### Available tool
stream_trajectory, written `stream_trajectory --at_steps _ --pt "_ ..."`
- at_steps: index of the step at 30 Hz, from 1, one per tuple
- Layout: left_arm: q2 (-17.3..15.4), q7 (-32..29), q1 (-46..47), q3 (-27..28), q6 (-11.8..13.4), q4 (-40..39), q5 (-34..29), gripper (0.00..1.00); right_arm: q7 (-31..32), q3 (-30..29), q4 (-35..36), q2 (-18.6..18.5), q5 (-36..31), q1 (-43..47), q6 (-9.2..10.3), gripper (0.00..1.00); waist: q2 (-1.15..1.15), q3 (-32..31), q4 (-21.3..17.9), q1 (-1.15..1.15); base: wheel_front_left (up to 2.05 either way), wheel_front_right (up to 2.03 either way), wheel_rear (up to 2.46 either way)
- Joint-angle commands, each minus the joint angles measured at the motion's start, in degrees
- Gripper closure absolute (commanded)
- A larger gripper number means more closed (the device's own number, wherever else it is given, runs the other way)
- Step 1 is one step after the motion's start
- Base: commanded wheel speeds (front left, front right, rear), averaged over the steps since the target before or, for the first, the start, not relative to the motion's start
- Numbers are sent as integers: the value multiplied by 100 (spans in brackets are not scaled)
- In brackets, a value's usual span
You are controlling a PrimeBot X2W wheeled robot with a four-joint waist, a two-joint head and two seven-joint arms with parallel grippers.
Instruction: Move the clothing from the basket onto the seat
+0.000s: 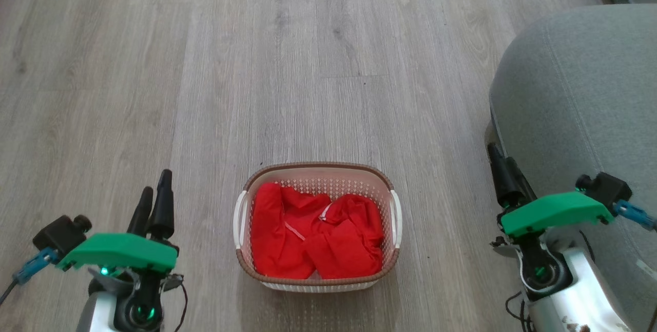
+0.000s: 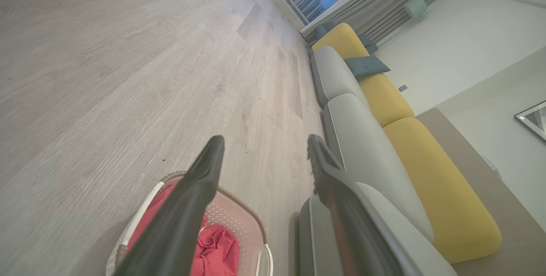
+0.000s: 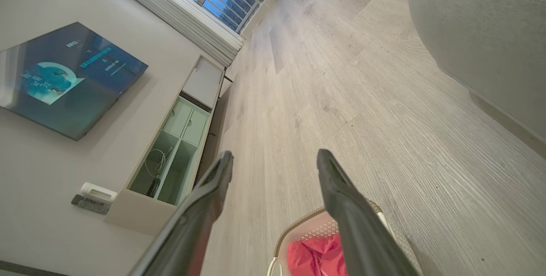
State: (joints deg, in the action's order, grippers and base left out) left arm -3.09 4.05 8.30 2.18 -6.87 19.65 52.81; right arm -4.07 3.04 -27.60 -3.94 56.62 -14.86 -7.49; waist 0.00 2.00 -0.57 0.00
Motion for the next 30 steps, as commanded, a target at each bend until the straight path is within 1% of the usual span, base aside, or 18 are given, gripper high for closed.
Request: stream_trajectory --at_steps 1,21,30 --pt "-125 78 346 94 -30 -185 -178 0 -69 110 139 -83 -168 -375 -1 0 0 0 -3 0 0 0 0" --pt "-186 414 642 54 -41 -31 -1853 0 -407 499 -309 -154 -1538 -877 0 0 0 36 -29 0 0 0 0" --pt "-161 548 737 125 -45 -95 -2501 0 -542 593 -147 -165 -2086 -991 0 0 0 44 -41 0 0 0 0"
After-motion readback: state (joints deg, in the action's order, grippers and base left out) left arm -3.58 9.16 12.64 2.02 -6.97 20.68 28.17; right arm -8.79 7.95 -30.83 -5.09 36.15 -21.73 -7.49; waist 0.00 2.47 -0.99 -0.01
